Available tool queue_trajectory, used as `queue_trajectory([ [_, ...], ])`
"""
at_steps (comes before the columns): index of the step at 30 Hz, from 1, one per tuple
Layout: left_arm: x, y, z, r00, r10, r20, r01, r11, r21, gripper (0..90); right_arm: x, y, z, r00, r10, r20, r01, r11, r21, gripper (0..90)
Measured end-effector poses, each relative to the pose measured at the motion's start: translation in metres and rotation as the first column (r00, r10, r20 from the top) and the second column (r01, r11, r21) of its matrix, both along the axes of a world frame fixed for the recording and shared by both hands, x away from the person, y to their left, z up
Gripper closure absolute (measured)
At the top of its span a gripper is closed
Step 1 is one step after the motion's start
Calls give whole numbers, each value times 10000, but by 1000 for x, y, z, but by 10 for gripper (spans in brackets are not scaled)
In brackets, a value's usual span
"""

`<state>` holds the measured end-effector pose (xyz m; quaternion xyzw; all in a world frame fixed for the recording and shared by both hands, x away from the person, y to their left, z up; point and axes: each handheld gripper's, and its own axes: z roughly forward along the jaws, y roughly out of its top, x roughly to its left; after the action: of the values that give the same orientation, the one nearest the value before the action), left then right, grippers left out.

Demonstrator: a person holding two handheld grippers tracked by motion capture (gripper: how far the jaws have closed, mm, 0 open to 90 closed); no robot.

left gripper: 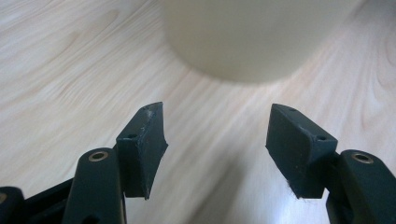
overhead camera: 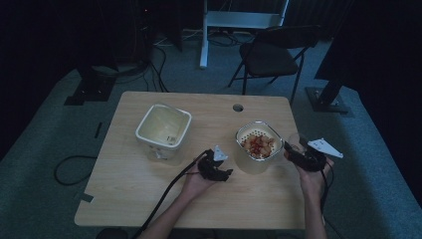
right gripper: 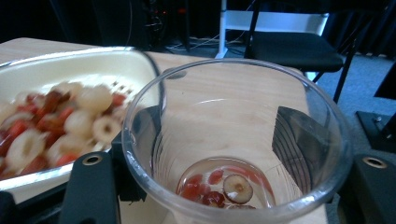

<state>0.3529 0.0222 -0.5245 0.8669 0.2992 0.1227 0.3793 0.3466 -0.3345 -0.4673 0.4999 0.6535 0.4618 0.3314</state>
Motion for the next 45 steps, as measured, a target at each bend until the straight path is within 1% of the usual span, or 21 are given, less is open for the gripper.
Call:
queue_trajectory([
  [3,-10,20,-3,9999,22,141,-27,9995,310,362,7,-2,6,9999,-68,84,69,9999,-122,329],
  [5,-13,35,-6,9999,146,-91,-143,9992,384,354,11,-3,11,9998,-137,127,140,9997,-189,329],
  [8,-15,50,-7,9995,270,-141,-263,9984,508,352,14,-1,16,9996,-207,198,213,9993,-323,329],
  [10,-17,56,-8,9996,251,-155,-241,9978,613,352,16,0,20,9994,-213,290,223,9991,-353,329],
  [13,-21,61,-10,9999,62,-107,-53,9963,855,347,19,2,26,9989,-170,427,182,9994,-294,329],
  [14,-22,63,-11,9999,88,-107,-79,9966,825,346,19,3,28,9988,-165,457,179,9994,-307,329],
  [16,-21,66,-14,9993,200,-310,-180,9978,642,345,20,5,32,9986,-118,506,134,9994,-326,330],
  [18,-20,68,-15,9989,282,-382,-266,9987,431,345,21,6,37,9984,-121,550,137,9995,-283,332],
  [25,-19,68,-17,9998,209,-74,-205,9988,437,345,21,9,56,9974,-48,725,55,9999,-96,331],
  [26,-19,68,-18,9998,182,-16,-181,9987,472,345,21,9,58,9974,-39,713,48,9999,-132,331],
  [29,-19,68,-18,9998,178,-20,-177,9988,456,341,21,10,62,9975,-22,706,32,9999,-151,331],
  [30,-21,66,-19,9997,264,2,-264,9991,316,316,22,12,68,9981,54,615,-46,9999,-139,339],
  [31,-22,66,-20,9996,277,72,-280,9990,353,309,23,13,70,9983,88,571,-79,9998,-163,340],
  [35,-23,66,-21,9994,329,107,-331,9991,282,302,25,15,77,9981,271,552,-256,9993,-285,341],
  [37,-23,66,-21,9993,342,118,-345,9990,279,300,26,16,80,9983,263,518,-248,9993,-292,341],
  [41,-23,66,-21,9993,349,126,-353,9990,286,299,33,15,83,9987,103,496,-82,9990,-439,342],
  [44,-23,66,-21,9994,335,126,-339,9990,308,299,39,15,84,9994,-151,326,175,9969,-765,343],
  [45,-23,66,-21,9994,336,128,-339,9989,310,300,41,16,84,9996,-162,243,185,9951,-967,343],
])
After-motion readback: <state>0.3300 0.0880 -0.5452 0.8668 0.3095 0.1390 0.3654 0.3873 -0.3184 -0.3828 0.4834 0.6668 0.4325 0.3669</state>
